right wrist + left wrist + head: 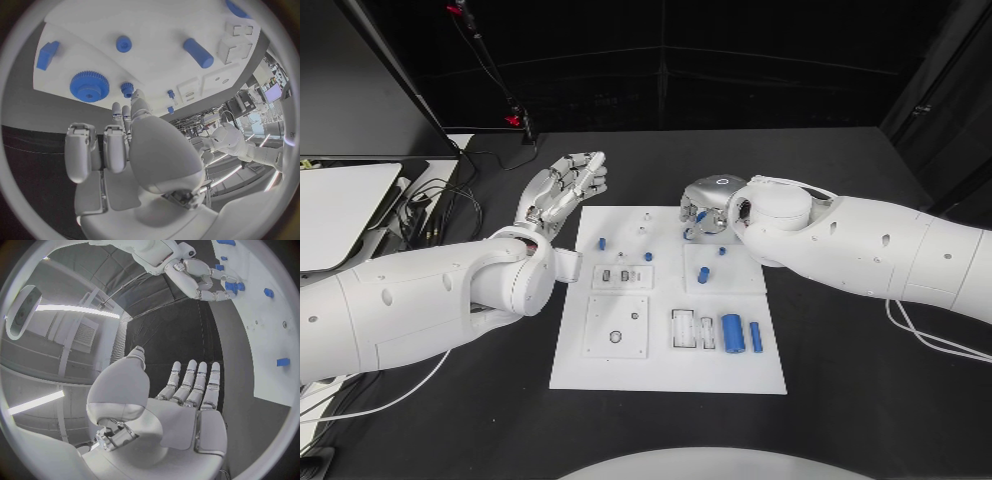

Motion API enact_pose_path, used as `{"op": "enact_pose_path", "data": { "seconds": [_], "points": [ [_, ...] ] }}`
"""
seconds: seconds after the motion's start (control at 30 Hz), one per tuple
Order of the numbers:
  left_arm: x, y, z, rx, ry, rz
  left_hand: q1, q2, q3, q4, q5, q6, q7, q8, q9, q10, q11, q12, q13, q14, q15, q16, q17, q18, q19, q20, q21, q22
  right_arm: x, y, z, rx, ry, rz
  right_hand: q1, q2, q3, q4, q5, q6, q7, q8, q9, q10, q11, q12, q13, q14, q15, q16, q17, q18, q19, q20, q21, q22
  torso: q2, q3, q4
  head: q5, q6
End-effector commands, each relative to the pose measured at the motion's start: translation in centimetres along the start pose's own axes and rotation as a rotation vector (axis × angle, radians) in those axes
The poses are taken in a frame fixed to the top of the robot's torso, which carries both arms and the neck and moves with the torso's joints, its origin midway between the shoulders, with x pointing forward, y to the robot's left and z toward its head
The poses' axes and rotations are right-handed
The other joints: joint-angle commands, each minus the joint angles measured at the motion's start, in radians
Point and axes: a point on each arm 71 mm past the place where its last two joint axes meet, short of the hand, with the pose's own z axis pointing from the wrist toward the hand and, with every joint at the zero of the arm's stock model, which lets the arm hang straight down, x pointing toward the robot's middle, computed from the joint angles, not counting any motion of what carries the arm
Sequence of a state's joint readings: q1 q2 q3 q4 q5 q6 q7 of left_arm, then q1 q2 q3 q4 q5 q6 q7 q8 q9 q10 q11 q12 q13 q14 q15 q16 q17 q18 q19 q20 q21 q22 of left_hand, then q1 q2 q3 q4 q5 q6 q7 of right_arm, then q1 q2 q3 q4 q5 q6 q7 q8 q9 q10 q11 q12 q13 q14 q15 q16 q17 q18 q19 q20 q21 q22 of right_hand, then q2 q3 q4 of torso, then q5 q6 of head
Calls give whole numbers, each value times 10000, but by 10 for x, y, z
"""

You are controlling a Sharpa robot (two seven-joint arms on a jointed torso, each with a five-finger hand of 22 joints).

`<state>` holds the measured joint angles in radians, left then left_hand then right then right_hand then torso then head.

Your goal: Assemble the parts on the task board

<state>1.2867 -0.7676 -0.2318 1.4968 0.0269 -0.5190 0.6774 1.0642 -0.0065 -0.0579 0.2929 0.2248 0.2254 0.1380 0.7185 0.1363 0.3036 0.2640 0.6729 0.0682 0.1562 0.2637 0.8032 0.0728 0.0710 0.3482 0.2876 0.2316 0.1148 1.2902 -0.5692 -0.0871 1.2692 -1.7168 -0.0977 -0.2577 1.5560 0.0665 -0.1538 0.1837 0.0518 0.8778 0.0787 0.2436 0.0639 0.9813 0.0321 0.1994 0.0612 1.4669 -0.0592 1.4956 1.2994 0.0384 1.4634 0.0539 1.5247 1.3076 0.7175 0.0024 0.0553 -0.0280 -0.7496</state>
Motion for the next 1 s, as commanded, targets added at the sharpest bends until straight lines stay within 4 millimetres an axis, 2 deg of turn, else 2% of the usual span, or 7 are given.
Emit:
{"op": "enact_pose_path", "data": {
  "seconds": [0.03,1.0],
  "points": [
    [1,-19,-2,2622,144,-33,12,91,74,6,43,49,1602,32,-8,41,14,66,-13,57,-4,41,-9,202,-40,14,43,6,2,-1,2,114,204,-143,108,21,60,27,-48,67,5,-91,13,82,21,-83,9,582,-23,-72,-22,-75,299,-48,-58,1332,-7,2,-3,5,-17],
    [0,-18,-1,2565,132,-16,34,138,76,4,62,45,1602,34,-28,40,14,74,-15,51,-2,43,-21,200,-90,14,22,-6,12,2,7,275,705,-199,513,105,234,133,-47,433,33,-341,30,574,42,-365,3,578,9,-111,-94,-59,256,-14,-96,1273,-38,-11,-4,18,-153]
  ]
}}
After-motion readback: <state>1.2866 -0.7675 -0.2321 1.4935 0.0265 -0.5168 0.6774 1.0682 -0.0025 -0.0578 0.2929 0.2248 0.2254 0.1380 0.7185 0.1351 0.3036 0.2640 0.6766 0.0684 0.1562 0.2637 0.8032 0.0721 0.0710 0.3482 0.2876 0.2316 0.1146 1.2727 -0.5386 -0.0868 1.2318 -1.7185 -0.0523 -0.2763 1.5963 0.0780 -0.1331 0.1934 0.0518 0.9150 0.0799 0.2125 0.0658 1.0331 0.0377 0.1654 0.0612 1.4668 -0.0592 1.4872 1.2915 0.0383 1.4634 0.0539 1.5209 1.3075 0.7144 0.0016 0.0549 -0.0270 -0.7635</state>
